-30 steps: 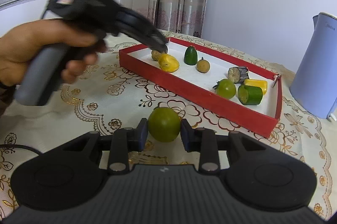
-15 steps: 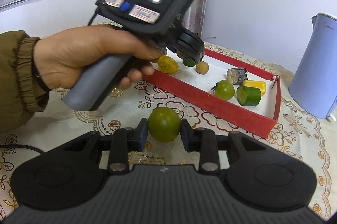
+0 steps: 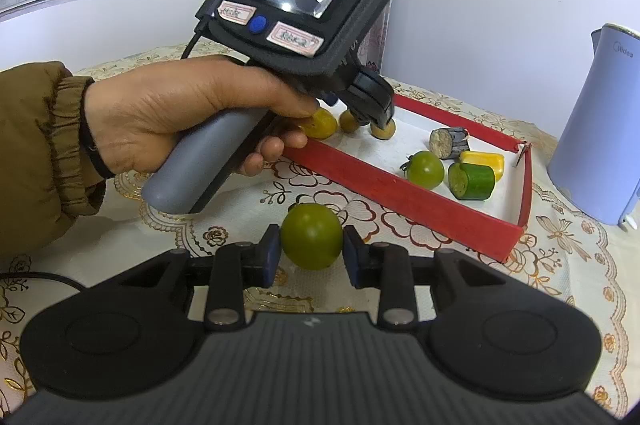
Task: Organize fruits
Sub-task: 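Carry the longan into the tray and open the left gripper while the right grasps the lime, then lift the green lime with the right gripper and carry it over the tray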
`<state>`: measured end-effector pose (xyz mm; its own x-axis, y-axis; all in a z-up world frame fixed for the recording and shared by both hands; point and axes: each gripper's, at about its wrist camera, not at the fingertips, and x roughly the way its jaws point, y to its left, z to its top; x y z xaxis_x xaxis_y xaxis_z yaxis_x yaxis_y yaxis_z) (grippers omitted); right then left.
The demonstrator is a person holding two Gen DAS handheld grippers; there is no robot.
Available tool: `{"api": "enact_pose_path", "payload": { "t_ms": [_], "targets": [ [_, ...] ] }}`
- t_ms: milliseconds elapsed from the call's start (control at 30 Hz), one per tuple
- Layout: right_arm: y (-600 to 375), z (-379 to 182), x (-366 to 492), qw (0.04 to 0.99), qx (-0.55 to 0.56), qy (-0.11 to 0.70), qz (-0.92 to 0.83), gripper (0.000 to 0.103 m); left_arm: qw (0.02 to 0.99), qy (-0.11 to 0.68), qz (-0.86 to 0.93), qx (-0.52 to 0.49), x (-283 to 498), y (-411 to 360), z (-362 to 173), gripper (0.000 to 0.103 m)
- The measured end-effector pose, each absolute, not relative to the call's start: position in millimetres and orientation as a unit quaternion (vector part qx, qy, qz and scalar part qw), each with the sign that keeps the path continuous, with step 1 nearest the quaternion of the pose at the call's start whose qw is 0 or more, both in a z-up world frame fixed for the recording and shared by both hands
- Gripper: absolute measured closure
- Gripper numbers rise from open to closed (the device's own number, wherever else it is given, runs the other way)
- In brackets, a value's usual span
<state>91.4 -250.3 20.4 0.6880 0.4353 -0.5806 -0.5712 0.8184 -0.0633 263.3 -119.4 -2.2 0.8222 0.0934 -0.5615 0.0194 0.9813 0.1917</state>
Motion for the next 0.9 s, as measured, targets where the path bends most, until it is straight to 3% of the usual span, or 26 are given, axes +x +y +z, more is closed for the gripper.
{"api": "enact_pose_path", "payload": {
  "t_ms": [33,67,467,900],
  "targets": [
    [-250.4,20.6,91.5,0.911,-0.120,0.282,0.276,0.072,0.952,0.290,0.023,0.095,261.1,-119.2,-0.2,0.037],
    [-250.2,20.5,91.6,0.911,-0.121,0.282,0.276,0.072,0.954,0.282,0.027,0.097,258.8,-119.4,1.9,0.034],
    [-248.7,19.2,92.8,0.911,-0.120,0.283,0.274,0.072,0.959,0.259,0.038,0.111,221.6,-101.8,22.0,0.033],
    [-253.8,22.3,97.5,0.923,-0.109,0.276,0.246,0.072,0.966,0.247,0.072,0.038,161.1,-40.5,9.2,0.033]
  ]
}}
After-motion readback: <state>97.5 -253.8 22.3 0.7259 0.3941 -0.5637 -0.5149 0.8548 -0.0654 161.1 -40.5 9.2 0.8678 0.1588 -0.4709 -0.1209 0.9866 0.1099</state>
